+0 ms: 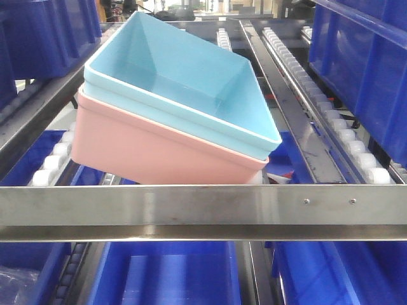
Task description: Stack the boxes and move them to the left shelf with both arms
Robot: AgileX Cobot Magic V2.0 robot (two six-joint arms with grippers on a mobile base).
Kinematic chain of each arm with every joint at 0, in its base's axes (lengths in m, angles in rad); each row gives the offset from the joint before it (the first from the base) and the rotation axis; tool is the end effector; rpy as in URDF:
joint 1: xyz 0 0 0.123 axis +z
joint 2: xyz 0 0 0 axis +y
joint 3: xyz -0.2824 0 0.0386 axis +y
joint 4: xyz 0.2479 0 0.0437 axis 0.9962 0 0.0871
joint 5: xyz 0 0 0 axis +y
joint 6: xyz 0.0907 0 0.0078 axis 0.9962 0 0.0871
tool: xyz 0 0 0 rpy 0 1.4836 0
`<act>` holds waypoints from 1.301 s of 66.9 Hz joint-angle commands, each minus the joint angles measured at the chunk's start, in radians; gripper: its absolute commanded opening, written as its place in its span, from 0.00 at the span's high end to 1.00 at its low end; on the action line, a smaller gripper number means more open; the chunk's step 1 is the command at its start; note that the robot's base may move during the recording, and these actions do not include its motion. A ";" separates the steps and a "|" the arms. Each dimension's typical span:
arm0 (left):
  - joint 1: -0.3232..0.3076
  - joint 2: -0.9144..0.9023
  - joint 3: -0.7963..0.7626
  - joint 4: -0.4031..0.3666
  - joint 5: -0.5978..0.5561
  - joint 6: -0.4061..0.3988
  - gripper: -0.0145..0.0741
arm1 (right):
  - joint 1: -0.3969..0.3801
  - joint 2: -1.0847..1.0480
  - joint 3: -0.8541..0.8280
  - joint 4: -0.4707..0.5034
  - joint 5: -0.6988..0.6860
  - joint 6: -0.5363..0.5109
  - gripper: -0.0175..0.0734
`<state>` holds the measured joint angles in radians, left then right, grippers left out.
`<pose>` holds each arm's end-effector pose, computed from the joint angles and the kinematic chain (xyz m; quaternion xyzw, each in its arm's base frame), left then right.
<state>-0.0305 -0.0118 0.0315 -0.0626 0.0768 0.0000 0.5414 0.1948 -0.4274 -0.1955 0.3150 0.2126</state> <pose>0.0569 -0.0022 0.1961 -0.0096 0.7103 -0.0344 0.7030 0.0478 0.0223 0.3160 -0.1583 0.6854 0.1787 0.6879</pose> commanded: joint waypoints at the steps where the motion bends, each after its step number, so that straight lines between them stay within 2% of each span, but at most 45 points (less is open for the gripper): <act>1: 0.002 -0.011 0.025 0.002 -0.090 -0.006 0.85 | -0.004 0.008 -0.025 -0.017 -0.080 -0.004 0.75; 35: 0.002 -0.011 0.025 0.002 -0.090 -0.006 0.85 | -0.004 0.008 -0.023 -0.020 -0.085 -0.006 0.75; 41: 0.002 -0.011 0.025 0.002 -0.090 -0.006 0.85 | -0.011 0.008 -0.005 0.036 -0.085 -0.016 0.75; 49: 0.002 -0.011 0.025 0.002 -0.090 -0.006 0.85 | -0.104 0.008 0.030 0.039 -0.090 -0.060 0.75; 66: 0.002 -0.011 0.025 0.002 -0.090 -0.006 0.85 | -0.380 0.005 0.146 0.082 -0.137 -0.060 0.75; 77: 0.002 -0.011 0.025 0.002 -0.090 -0.006 0.85 | -0.487 -0.042 0.288 0.117 -0.287 -0.060 0.75; 87: 0.002 -0.011 0.025 0.002 -0.090 -0.006 0.85 | -0.533 -0.131 0.417 0.155 -0.401 -0.060 0.75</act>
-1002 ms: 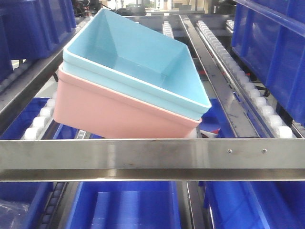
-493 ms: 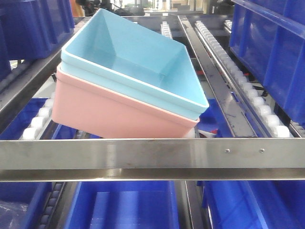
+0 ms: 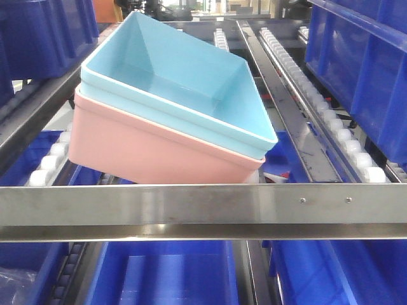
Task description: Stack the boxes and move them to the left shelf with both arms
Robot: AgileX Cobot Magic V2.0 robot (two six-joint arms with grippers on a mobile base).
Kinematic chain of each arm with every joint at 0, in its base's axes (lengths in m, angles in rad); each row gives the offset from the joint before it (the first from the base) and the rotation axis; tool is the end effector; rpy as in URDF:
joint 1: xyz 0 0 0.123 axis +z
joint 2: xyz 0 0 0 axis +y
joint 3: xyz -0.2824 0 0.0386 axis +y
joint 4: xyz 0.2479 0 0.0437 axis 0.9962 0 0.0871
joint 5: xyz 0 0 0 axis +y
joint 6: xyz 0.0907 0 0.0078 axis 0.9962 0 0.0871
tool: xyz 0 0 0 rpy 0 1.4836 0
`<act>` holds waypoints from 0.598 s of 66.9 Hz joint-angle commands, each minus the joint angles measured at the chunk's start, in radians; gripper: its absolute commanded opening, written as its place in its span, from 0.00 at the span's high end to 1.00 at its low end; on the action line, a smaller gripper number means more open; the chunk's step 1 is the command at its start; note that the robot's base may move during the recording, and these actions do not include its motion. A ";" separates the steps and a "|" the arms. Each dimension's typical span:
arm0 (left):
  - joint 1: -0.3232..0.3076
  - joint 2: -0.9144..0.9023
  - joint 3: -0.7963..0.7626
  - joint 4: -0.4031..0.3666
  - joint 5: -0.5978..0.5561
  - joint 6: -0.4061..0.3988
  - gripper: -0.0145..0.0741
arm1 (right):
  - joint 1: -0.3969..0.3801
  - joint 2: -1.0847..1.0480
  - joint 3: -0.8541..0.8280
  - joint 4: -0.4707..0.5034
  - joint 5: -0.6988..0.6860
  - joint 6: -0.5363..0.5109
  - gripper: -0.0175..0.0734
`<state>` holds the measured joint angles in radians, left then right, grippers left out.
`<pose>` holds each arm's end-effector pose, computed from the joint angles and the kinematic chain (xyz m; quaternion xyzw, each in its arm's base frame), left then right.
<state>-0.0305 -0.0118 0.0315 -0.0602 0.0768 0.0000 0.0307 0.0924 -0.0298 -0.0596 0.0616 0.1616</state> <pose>0.0569 -0.0022 0.1961 -0.0089 0.7103 -0.0335 0.7031 0.0635 0.0016 0.2121 0.0270 0.7195 0.0447 0.6925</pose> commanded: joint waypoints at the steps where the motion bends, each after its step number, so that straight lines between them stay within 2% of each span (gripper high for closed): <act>1: 0.002 -0.011 0.025 0.000 -0.090 -0.006 0.85 | -0.025 -0.037 0.028 0.021 -0.156 -0.009 0.75; 9: 0.002 -0.011 0.025 0.000 -0.090 -0.006 0.85 | -0.051 -0.111 0.058 0.025 -0.119 -0.011 0.75; 40: 0.002 -0.011 0.025 0.000 -0.090 -0.006 0.85 | -0.054 -0.108 0.058 0.024 -0.121 -0.015 0.75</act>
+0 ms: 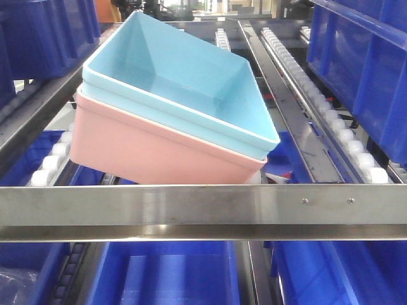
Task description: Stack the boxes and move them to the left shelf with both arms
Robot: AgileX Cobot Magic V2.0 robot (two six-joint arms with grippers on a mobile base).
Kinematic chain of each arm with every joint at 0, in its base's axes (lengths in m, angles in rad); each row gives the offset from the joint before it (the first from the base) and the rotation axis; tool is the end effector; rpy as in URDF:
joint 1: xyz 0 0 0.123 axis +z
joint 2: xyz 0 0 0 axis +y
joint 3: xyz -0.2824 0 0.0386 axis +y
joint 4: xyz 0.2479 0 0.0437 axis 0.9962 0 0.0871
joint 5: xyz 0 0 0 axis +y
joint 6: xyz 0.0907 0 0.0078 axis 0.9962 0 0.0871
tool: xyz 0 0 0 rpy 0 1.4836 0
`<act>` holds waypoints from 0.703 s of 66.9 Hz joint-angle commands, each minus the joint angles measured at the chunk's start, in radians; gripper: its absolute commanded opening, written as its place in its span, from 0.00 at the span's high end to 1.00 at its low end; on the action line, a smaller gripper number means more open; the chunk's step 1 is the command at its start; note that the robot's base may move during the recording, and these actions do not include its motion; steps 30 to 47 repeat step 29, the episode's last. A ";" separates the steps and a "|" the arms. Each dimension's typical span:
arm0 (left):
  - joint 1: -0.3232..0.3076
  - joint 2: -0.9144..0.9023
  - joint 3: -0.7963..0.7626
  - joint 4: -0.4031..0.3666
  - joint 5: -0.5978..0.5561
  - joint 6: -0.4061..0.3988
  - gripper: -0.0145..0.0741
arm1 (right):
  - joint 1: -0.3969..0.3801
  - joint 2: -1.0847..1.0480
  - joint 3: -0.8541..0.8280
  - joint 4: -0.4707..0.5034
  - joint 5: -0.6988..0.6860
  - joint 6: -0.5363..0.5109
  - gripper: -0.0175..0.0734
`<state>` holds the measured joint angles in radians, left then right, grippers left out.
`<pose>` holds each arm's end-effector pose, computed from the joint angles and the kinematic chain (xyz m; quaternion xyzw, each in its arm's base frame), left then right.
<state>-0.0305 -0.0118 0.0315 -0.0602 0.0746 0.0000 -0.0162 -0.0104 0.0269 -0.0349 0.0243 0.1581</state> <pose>0.0569 -0.0022 0.1963 -0.0089 0.7095 -0.0335 0.7038 0.0567 -0.0010 0.2024 0.0484 0.6888 0.0384 0.7223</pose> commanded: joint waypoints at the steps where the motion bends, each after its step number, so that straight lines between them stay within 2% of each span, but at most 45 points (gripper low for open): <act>1: 0.002 -0.011 0.025 0.000 -0.087 -0.006 0.85 | -0.007 -0.005 0.001 0.000 -0.084 -0.011 0.75; 47: 0.002 -0.011 0.025 0.000 -0.087 -0.006 0.85 | -0.007 -0.005 0.001 0.000 -0.084 -0.011 0.75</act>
